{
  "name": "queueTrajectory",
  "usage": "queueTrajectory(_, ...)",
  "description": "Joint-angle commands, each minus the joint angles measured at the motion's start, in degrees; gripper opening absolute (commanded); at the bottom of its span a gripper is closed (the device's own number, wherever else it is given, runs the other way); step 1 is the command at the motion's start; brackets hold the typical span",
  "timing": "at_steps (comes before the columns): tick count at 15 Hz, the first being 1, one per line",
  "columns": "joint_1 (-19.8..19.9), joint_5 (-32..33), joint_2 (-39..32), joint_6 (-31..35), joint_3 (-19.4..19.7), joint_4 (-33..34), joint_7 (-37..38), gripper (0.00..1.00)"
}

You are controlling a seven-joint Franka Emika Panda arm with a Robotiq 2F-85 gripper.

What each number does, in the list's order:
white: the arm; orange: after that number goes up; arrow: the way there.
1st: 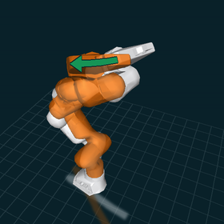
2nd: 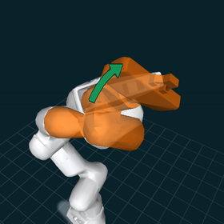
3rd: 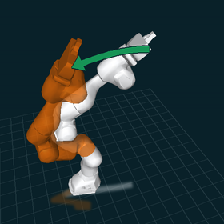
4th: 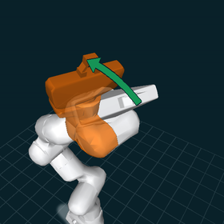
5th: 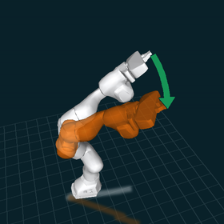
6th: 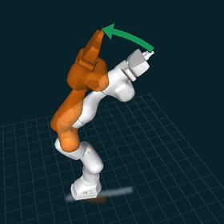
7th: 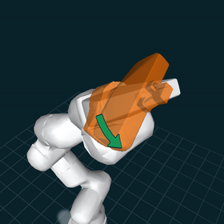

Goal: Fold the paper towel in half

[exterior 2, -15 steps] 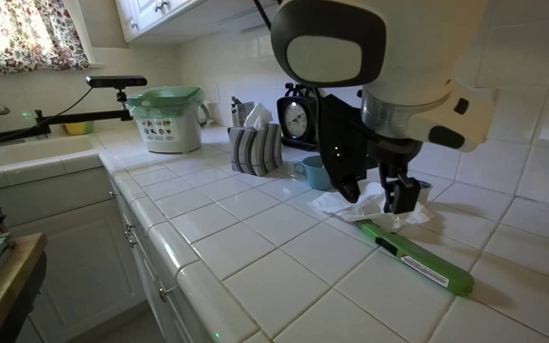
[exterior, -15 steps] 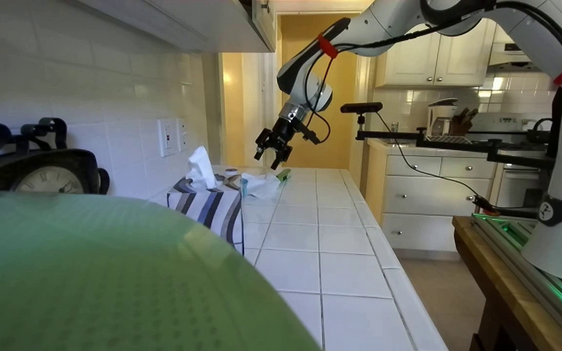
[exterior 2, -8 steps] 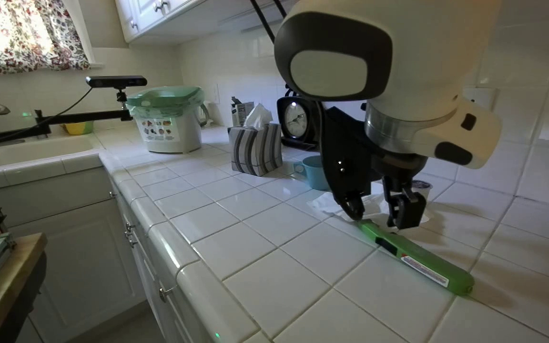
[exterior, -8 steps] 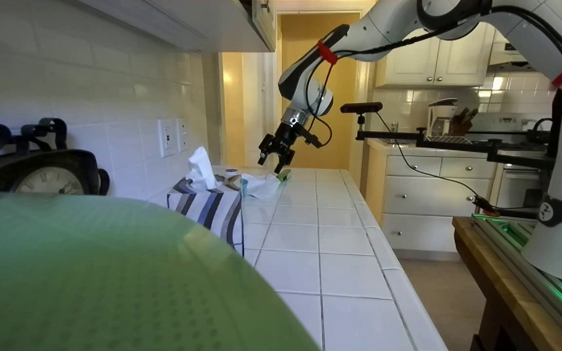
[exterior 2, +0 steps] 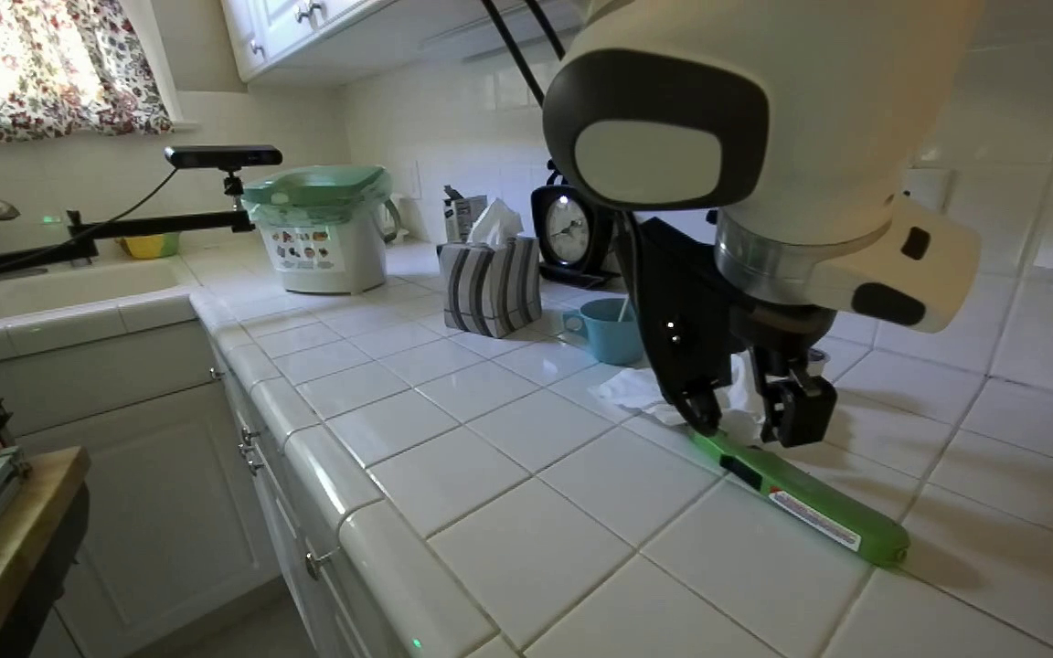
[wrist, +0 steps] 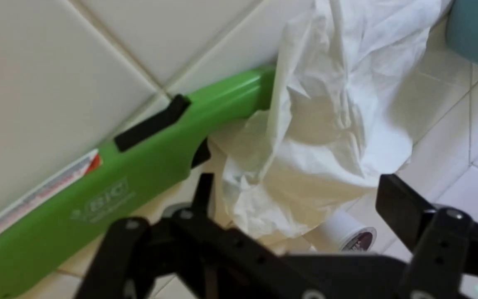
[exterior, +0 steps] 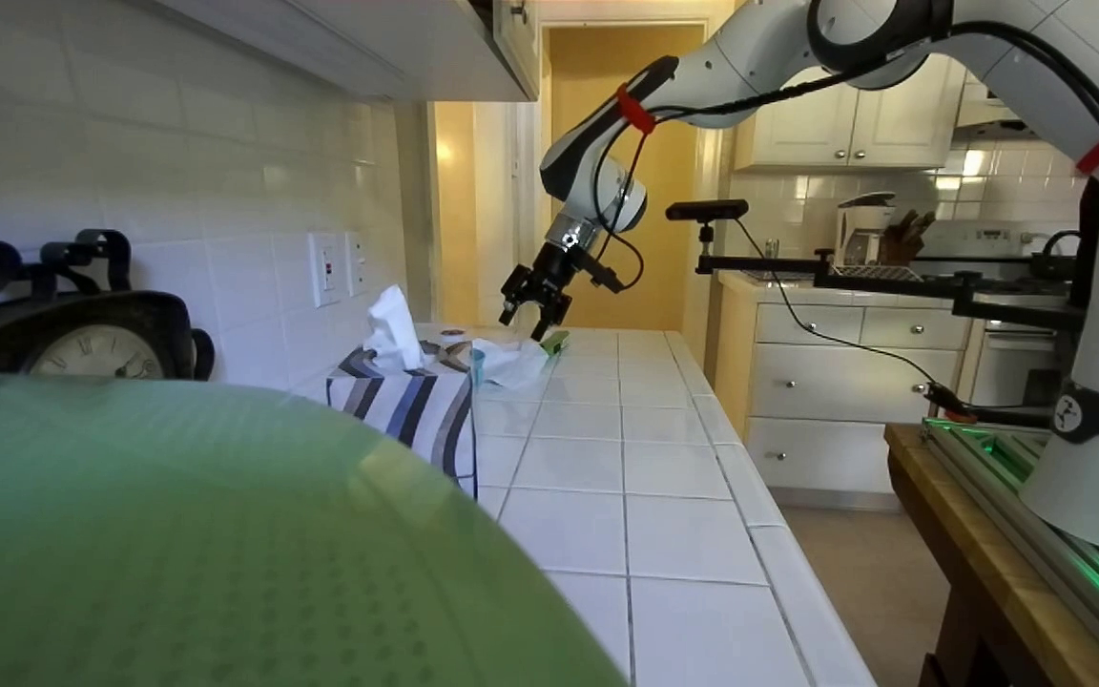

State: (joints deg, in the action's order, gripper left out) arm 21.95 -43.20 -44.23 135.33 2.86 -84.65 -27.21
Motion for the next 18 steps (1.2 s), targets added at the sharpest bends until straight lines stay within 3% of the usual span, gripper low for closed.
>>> queueTrajectory(1,2.07,0.95,-2.57,0.02,-2.3,3.71,-0.43,0.82)
queueTrajectory(4,2.71,0.9,-3.43,-0.05,-2.83,4.65,-0.63,0.72)
queueTrajectory(5,2.85,0.88,-3.67,0.08,-2.9,4.87,-0.66,0.59)
queueTrajectory(10,3.47,0.89,-4.21,-0.2,-3.27,5.71,-0.7,0.43)
queueTrajectory(12,3.68,0.76,-4.21,-0.12,-3.59,5.68,-0.81,0.29)
queueTrajectory(13,3.76,0.74,-4.13,-0.15,-3.7,5.64,-0.82,0.29)
queueTrajectory(15,3.87,0.66,-4.12,-0.18,-3.91,5.63,-0.85,0.04)
queueTrajectory(18,3.94,0.62,-3.9,-0.01,-4.05,5.28,-1.0,0.0)
